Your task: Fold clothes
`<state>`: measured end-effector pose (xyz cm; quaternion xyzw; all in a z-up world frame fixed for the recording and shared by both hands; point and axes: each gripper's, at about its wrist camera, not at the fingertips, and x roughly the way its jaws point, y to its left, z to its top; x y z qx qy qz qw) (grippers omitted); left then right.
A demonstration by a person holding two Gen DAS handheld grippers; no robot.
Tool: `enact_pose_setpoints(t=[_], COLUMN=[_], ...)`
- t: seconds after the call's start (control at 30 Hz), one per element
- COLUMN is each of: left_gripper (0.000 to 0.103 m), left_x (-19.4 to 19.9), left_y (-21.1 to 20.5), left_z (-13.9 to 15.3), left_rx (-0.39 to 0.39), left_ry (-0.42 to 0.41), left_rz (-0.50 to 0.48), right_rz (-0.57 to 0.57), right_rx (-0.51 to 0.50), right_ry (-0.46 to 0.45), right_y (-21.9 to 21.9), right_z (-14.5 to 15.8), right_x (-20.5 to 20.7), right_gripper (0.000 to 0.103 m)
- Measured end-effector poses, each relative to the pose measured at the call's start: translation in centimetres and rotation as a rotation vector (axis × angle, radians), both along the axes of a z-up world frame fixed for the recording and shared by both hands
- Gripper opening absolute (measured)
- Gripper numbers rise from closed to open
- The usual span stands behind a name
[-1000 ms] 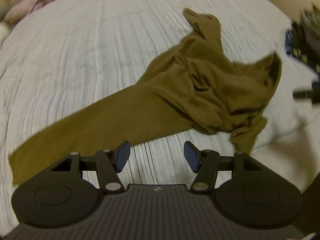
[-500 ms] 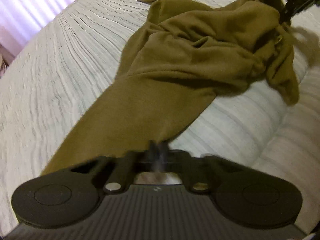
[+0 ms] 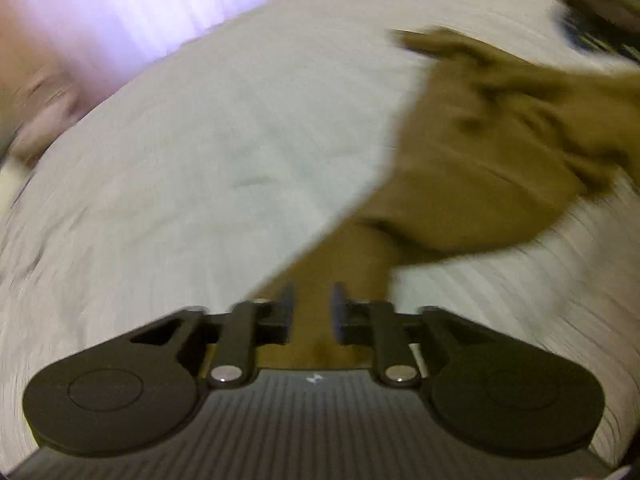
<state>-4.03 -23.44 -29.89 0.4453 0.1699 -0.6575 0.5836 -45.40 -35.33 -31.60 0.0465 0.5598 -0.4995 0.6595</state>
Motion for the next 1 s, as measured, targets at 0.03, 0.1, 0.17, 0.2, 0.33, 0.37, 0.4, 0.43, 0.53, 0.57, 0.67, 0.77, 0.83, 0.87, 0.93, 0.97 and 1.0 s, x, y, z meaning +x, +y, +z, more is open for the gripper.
enact_pose_setpoints(t=[0.03,0.1,0.17,0.2,0.33,0.37,0.4,0.43,0.53,0.57,0.67,0.77,0.83,0.87,0.93,0.97,1.0], left_gripper=[0.035,0.037,0.043,0.043,0.050,0.050,0.050,0.050,0.051,0.051,0.051,0.037,0.006,0.006,0.006,0.006,0.006], left_x=[-1.4,-3.4,-5.4,-6.4,-8.1,-7.7,-7.4,-6.9,-5.7,-5.5,-5.1,-4.5,-3.6,-3.1,-1.7,-0.9,-0.2], left_y=[0.6,0.9,1.2,1.3,1.5,1.5,1.4,1.3,1.0,0.6,-1.3,-2.1,-2.4,-2.5,-2.3,-2.2,-2.1], left_z=[-0.4,-1.6,-2.8,-3.4,-6.2,-6.9,-7.7,-8.2,-9.4,-9.3,-9.0,-8.0,-6.7,-6.1,-3.7,-2.3,-0.9], left_rx=[-0.013,-0.061,-0.110,-0.134,-0.227,-0.241,-0.244,-0.250,-0.279,-0.278,-0.250,-0.226,-0.200,-0.188,-0.227,-0.246,-0.266], left_ry=[-0.018,-0.108,-0.199,-0.245,-0.446,-0.490,-0.529,-0.561,-0.629,-0.602,-0.492,-0.355,-0.254,-0.205,-0.148,-0.123,-0.099], left_rz=[-0.056,-0.146,-0.236,-0.281,-0.458,-0.491,-0.520,-0.538,-0.569,-0.544,-0.447,-0.374,-0.310,-0.277,-0.199,-0.162,-0.126], right_rz=[0.056,0.159,0.222,0.244,0.332,0.353,0.375,0.397,0.463,0.484,0.550,0.555,0.524,0.514,0.479,0.445,0.406], right_rx=[-0.028,-0.063,-0.084,-0.093,-0.129,-0.138,-0.147,-0.155,-0.182,-0.191,-0.218,-0.221,-0.196,-0.212,-0.287,-0.332,-0.372], right_ry=[0.035,0.052,0.070,0.088,0.160,0.179,0.197,0.215,0.269,0.287,0.342,0.335,0.314,0.293,0.261,0.239,0.211], right_y=[1.5,3.9,4.6,4.6,4.5,4.5,4.4,4.4,4.3,4.3,4.2,3.5,2.7,2.4,1.8,1.3,0.7], right_z=[-0.5,-1.2,-2.1,-2.5,-4.5,-5.0,-5.5,-5.9,-7.4,-7.9,-9.3,-9.4,-8.7,-8.1,-6.3,-4.9,-3.2], right_x=[0.8,2.0,2.5,2.6,2.8,2.9,2.9,3.0,3.1,3.2,3.4,3.1,3.1,3.0,2.7,2.5,2.2], right_gripper=[0.082,0.082,0.082,0.082,0.082,0.082,0.082,0.082,0.082,0.082,0.081,0.049,0.004,0.004,0.004,0.004,0.004])
